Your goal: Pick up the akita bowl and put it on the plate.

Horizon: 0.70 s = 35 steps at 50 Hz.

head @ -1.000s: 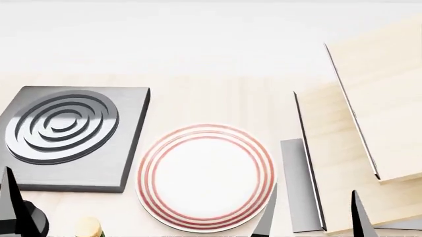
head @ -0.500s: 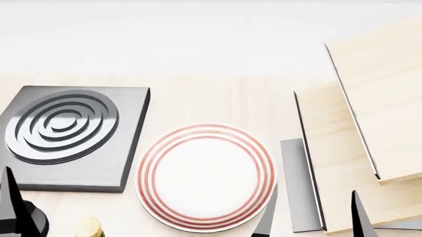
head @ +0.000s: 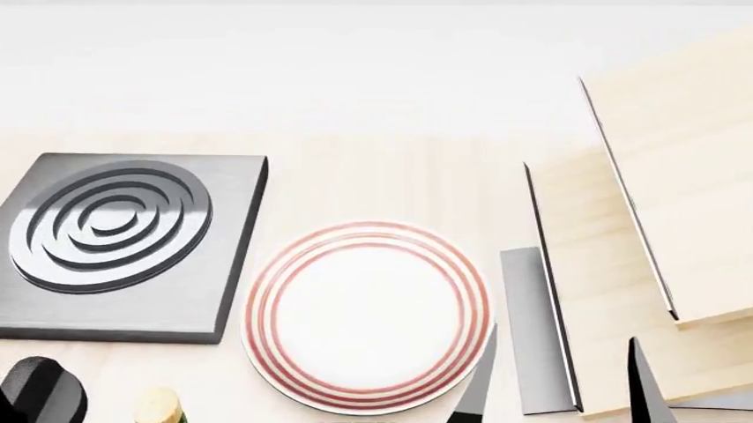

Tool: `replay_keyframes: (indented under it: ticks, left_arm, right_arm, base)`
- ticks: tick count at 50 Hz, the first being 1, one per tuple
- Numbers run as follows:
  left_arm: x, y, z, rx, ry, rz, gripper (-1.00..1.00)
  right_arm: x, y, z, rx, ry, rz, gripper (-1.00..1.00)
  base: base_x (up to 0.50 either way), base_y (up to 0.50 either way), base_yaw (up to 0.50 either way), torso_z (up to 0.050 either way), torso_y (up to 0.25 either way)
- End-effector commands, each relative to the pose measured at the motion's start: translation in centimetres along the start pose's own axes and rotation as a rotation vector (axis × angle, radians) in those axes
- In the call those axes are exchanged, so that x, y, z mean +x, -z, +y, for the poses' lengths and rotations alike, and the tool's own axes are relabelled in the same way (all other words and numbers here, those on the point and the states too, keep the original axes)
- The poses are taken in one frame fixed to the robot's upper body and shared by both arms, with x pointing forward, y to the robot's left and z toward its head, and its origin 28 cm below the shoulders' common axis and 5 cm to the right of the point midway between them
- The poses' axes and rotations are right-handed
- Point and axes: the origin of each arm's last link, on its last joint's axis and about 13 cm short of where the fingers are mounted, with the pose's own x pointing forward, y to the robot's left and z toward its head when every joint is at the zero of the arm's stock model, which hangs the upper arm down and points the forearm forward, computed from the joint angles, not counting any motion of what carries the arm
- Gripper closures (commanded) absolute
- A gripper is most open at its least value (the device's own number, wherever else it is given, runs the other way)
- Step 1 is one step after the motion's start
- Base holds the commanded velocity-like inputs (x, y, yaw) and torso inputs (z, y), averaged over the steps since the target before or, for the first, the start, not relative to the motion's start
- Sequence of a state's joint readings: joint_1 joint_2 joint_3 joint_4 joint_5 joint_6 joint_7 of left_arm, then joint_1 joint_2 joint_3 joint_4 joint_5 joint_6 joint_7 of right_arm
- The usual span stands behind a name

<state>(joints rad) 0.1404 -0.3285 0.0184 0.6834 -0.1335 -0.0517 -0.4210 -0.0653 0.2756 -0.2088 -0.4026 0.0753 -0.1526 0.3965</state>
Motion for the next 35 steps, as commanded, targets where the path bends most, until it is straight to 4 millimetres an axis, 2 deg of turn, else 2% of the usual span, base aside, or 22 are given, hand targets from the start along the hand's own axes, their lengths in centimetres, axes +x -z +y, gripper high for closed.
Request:
replay_keyframes:
  ticks: [1, 20, 23, 25, 27, 35]
  left_arm:
    - [0.2, -1.2, 1.7, 0.056, -0.084, -0.009, -1.0]
    - [0.3, -4.5, 5.0, 0.172, -0.233, 0.001, -1.0]
    - [0.4, -4.8, 5.4, 0.192, -0.255, 0.028, -1.0]
    - [0.5, -4.8, 5.7, 0.21, -0.234, 0.109, -1.0]
    - [0.6, -5.0, 5.9, 0.228, -0.245, 0.091, -1.0]
    - [1.1, -5.1, 6.7, 0.28, -0.246, 0.196, -1.0]
  right_arm:
    - [0.2, 0.1, 0.1, -0.002, 0.0, 0.002, -1.0]
    - [0.4, 0.2, 0.1, -0.007, 0.001, 0.002, -1.0]
    - [0.4, 0.3, 0.1, -0.01, 0.001, 0.004, -1.0]
    - [0.4, 0.4, 0.1, -0.01, 0.004, 0.007, -1.0]
    - [0.5, 0.4, 0.1, -0.012, 0.005, 0.007, -1.0]
    - [0.4, 0.6, 0.2, -0.019, 0.002, 0.014, -1.0]
  base:
    - [0.0, 0.0, 0.0, 0.0, 0.0]
    - [0.0, 0.0, 0.0, 0.0, 0.0]
    - [0.0, 0.0, 0.0, 0.0, 0.0]
    - [0.0, 0.0, 0.0, 0.0, 0.0]
    - [0.0, 0.0, 0.0, 0.0, 0.0]
    - [0.0, 0.0, 0.0, 0.0, 0.0]
